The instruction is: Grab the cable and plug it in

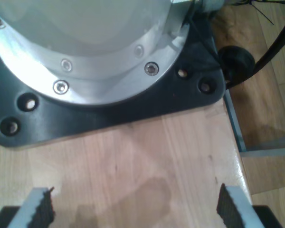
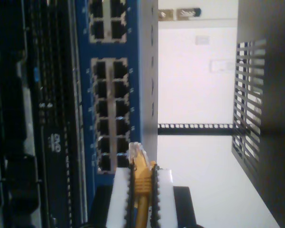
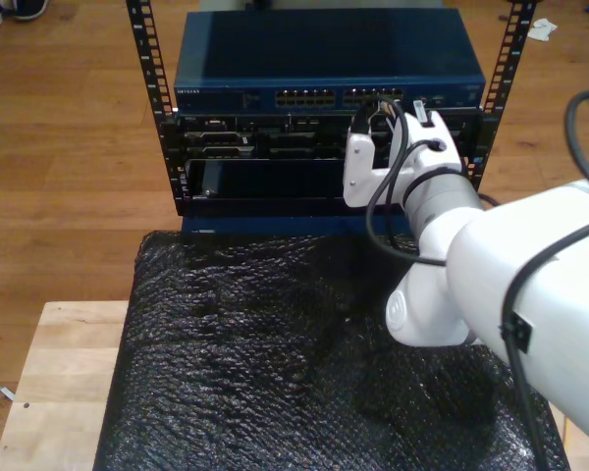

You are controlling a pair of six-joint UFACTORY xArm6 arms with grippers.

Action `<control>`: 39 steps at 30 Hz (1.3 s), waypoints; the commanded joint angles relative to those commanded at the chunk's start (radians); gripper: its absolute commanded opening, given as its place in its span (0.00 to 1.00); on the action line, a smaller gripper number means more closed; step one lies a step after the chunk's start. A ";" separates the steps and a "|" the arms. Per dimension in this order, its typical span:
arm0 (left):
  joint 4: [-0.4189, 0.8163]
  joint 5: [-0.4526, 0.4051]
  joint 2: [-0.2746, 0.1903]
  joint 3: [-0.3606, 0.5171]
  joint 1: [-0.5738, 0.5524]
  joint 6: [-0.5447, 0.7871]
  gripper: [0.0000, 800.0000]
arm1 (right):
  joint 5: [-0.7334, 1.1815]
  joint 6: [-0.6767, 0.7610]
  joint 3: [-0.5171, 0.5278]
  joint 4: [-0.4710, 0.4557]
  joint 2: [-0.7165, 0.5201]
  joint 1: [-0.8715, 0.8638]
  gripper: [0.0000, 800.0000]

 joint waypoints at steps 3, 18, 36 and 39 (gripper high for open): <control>0.000 0.000 0.000 0.000 0.000 0.000 1.00 | -0.025 0.000 -0.009 0.015 0.018 0.000 0.00; 0.000 0.000 0.000 0.000 0.000 0.000 1.00 | -0.178 -0.002 -0.037 0.127 0.107 0.046 0.00; 0.000 0.000 0.000 0.000 0.000 0.000 1.00 | -0.275 0.006 -0.086 0.199 0.192 0.054 0.00; 0.000 0.000 0.000 0.000 0.000 0.000 1.00 | -0.275 0.005 -0.117 0.199 0.215 0.054 0.00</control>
